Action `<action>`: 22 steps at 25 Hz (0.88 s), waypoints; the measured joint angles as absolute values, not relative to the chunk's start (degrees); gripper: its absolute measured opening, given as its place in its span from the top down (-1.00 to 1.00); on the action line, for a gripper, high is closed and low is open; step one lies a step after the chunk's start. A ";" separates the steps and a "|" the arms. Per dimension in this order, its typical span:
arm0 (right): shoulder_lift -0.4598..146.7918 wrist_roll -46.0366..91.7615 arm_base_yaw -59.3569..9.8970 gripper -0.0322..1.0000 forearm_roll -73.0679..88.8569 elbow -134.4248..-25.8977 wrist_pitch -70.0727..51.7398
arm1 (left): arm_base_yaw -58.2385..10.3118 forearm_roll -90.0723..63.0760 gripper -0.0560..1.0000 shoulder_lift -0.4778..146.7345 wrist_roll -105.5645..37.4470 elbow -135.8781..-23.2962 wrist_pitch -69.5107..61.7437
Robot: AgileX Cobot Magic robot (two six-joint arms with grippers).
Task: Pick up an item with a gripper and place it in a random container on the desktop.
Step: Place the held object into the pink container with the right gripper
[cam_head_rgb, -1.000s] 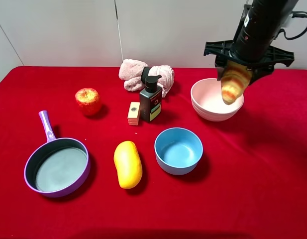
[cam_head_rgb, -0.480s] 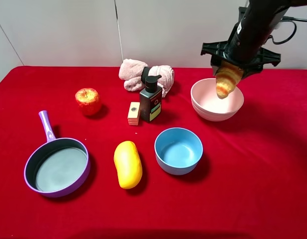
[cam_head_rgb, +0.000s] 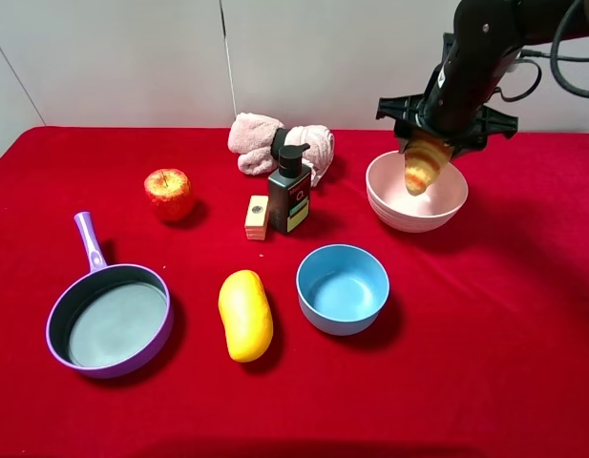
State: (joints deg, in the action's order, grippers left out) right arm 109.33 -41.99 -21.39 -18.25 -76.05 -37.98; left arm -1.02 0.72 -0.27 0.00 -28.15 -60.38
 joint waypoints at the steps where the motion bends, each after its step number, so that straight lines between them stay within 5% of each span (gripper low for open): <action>1: 109.62 -41.99 -21.39 0.01 -18.25 -76.05 -37.98 | -1.02 0.72 -0.84 -0.27 0.00 -28.15 -60.38; 13: 111.17 -41.58 -21.39 0.00 -18.29 -75.94 -38.31 | -1.02 0.72 -0.84 -0.27 0.00 -28.15 -60.38; 18: 111.17 -40.95 -21.39 -0.33 -18.29 -75.94 -39.44 | -1.02 0.72 -0.84 -0.27 0.00 -28.15 -60.38; 22: 111.17 -40.73 -21.39 -0.40 -18.23 -75.94 -39.69 | -1.02 0.72 -0.84 -0.27 0.00 -28.15 -60.38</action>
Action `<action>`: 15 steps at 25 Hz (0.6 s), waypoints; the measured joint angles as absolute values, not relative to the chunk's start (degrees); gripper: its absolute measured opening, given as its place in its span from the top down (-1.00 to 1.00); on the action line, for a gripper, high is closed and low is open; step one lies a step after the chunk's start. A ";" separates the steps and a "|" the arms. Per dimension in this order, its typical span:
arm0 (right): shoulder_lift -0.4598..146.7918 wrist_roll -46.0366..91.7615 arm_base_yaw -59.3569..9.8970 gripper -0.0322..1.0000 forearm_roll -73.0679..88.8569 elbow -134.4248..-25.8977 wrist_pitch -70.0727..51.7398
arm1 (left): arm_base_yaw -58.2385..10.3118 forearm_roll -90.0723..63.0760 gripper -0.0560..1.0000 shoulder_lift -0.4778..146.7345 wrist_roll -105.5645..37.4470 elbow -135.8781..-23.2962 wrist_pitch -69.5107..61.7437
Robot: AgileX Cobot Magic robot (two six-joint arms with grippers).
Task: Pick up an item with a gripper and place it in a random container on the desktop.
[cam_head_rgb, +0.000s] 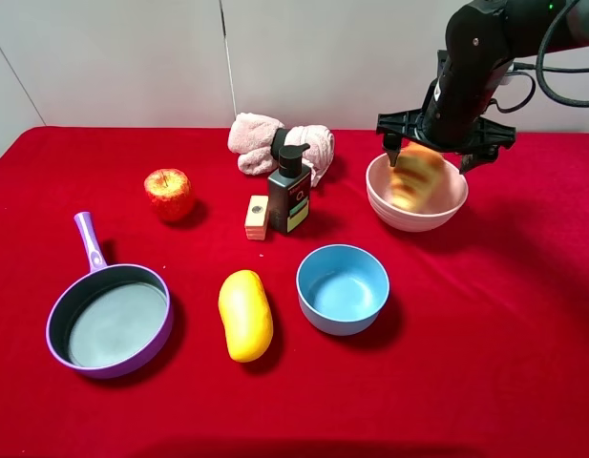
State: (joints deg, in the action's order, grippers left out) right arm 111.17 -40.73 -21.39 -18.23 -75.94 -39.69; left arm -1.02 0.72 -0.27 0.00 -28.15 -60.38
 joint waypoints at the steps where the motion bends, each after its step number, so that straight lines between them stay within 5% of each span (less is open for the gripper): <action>1: 111.17 -40.53 -21.39 -0.40 -18.23 -75.94 -39.82 | -1.02 0.72 -0.84 -0.27 0.00 -28.15 -60.38; 15: 109.01 -37.99 -21.39 -0.40 -17.50 -75.94 -40.54 | -1.02 0.72 -0.84 -0.27 0.00 -28.15 -60.38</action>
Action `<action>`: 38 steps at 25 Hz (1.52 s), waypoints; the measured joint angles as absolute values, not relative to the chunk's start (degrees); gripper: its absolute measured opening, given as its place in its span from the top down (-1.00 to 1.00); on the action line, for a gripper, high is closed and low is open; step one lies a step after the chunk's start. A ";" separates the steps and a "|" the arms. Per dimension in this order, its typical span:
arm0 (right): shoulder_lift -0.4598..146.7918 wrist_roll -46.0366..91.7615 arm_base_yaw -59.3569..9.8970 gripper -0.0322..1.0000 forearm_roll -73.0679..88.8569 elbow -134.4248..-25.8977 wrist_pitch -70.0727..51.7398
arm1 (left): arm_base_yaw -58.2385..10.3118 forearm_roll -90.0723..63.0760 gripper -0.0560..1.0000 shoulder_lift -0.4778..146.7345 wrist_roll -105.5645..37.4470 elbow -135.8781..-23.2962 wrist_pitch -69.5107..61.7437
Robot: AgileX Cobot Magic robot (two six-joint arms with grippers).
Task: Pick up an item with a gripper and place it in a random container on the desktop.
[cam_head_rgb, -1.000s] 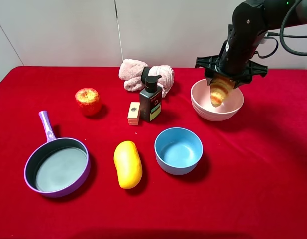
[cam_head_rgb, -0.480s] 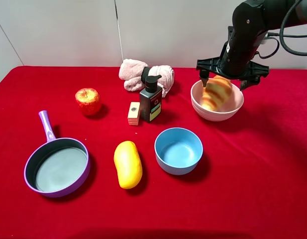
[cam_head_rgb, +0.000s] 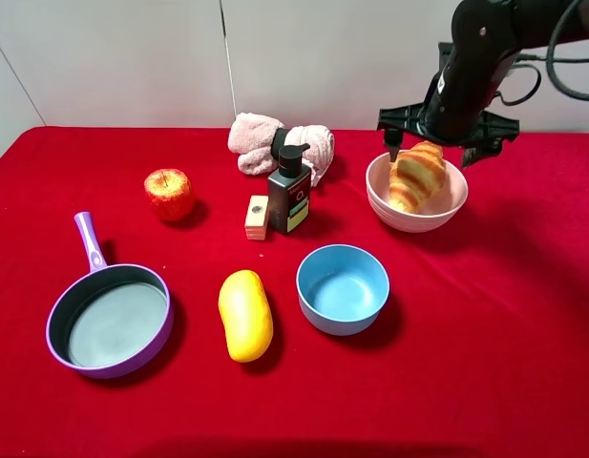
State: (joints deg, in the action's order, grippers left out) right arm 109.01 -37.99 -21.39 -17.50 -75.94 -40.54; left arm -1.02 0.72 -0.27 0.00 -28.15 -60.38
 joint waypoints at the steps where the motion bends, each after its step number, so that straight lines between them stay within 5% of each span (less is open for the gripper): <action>1: 108.68 -37.93 -21.39 -0.40 -17.50 -75.94 -40.93 | -1.02 0.72 -0.84 -0.27 0.00 -28.15 -60.38; 38: 90.30 -14.70 -21.39 -0.40 -2.43 -75.94 -68.00 | -1.02 0.72 -0.84 -0.27 0.00 -28.15 -60.38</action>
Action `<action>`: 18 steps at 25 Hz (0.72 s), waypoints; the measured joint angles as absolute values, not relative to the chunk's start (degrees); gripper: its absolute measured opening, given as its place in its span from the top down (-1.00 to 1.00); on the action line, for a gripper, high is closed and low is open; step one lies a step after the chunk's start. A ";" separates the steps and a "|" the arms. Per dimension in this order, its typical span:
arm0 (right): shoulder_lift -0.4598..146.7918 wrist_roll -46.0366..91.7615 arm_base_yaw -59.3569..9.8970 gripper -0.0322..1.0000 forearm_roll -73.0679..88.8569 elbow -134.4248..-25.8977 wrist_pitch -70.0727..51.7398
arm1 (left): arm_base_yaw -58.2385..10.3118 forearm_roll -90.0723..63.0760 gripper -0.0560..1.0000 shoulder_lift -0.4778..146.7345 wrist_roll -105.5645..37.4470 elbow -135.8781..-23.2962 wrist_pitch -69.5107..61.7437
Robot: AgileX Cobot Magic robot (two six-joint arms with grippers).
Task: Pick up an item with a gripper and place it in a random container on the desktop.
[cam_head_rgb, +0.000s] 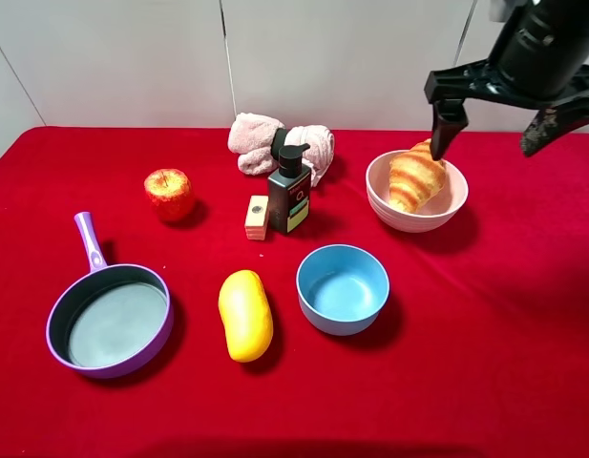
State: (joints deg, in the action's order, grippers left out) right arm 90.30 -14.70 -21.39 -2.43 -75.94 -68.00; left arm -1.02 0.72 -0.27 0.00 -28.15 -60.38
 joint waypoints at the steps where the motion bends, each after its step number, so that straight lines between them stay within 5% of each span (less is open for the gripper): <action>1: 89.55 -14.33 -21.39 -0.40 -2.18 -75.94 -68.70 | -1.02 0.72 -0.84 -0.27 0.00 -28.15 -60.38; 18: 69.96 -12.66 -21.39 -0.40 4.06 -63.40 -69.67 | -1.02 0.72 -0.84 -0.27 0.00 -28.15 -60.38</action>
State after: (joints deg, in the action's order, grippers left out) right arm 69.96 -12.66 -21.39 4.06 -63.40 -69.67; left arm -1.02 0.72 -0.27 0.00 -28.15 -60.38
